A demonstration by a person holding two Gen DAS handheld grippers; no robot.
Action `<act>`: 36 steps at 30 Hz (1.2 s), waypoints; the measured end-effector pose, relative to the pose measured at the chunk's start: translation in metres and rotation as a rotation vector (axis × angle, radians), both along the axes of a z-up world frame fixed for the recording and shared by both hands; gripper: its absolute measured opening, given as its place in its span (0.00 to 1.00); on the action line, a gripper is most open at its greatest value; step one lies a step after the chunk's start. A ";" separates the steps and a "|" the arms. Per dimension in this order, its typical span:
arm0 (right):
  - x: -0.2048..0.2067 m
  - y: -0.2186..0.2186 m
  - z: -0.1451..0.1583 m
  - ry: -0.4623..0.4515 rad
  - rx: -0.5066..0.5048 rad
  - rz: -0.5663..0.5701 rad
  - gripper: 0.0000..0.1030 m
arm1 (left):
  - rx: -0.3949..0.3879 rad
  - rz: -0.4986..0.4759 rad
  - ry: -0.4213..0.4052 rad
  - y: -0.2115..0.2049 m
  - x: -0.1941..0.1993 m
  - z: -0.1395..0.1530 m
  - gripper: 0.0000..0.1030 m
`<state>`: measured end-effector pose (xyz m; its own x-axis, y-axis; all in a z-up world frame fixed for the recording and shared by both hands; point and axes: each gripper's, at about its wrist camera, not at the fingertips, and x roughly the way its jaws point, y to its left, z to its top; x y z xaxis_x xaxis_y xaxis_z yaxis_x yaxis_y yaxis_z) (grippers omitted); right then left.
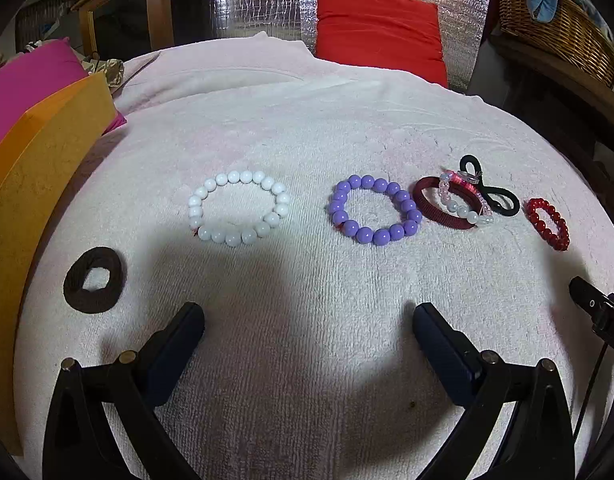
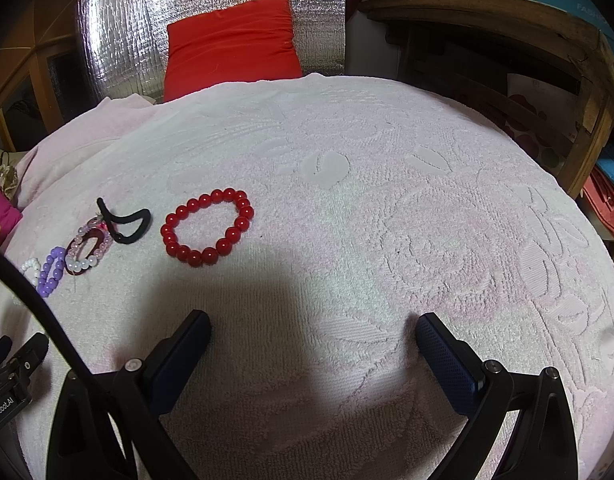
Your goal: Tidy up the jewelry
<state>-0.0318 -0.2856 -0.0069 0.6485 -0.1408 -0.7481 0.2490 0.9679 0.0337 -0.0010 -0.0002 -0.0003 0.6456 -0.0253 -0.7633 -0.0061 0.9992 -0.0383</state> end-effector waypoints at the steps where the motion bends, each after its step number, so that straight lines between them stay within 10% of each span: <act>1: 0.000 0.000 0.000 0.000 0.000 0.000 1.00 | 0.000 0.000 0.000 0.000 0.000 0.000 1.00; 36: -0.054 0.019 0.031 0.113 0.051 0.090 1.00 | 0.066 0.018 0.056 -0.011 -0.011 0.014 1.00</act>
